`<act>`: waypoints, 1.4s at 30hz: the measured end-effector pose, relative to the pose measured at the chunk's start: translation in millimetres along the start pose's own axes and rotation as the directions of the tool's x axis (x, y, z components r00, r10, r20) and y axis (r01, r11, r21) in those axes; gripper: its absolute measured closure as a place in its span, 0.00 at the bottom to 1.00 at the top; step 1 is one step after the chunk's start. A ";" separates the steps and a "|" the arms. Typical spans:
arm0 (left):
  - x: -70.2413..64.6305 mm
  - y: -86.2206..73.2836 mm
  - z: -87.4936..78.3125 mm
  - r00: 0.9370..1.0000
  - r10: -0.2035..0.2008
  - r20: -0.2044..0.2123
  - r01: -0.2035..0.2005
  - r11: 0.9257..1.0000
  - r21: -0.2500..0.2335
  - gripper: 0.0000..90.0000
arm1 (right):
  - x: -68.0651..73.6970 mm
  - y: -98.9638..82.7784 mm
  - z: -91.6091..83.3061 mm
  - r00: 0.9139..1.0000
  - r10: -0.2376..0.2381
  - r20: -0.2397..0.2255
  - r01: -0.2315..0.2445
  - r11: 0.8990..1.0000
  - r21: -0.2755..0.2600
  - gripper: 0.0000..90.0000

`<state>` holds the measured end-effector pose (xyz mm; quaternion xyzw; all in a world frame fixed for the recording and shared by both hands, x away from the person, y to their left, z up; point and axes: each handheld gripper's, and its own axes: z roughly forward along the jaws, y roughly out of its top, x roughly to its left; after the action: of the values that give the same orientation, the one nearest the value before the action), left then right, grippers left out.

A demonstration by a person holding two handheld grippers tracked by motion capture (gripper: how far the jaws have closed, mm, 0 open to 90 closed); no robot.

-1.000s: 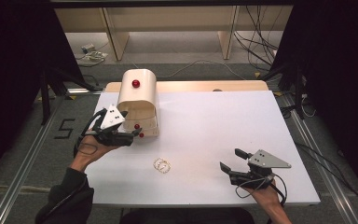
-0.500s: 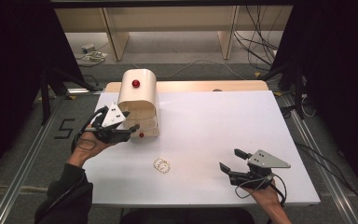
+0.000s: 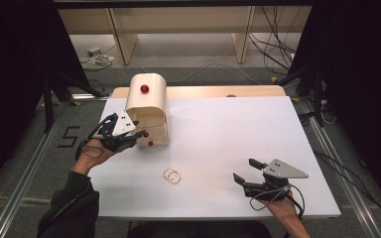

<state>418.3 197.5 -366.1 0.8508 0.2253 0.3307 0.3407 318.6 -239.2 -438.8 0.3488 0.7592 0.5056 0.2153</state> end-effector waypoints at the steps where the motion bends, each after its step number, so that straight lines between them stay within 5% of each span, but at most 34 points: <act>1: 0.1 0.1 -0.4 1.000 0.010 -0.001 -0.010 1.000 0.005 0.72 | 0.2 0.1 -0.1 1.000 0.000 0.001 0.000 1.000 0.004 0.29; 42: -6.0 2.2 -8.7 1.000 0.011 0.018 -0.011 1.000 0.026 0.81 | 0.0 0.1 -0.4 1.000 -0.002 -0.005 0.002 1.000 0.006 0.29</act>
<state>408.4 196.2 -362.2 0.8592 0.2218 0.3222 0.3297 318.4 -239.5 -438.5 0.3474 0.7618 0.5037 0.2128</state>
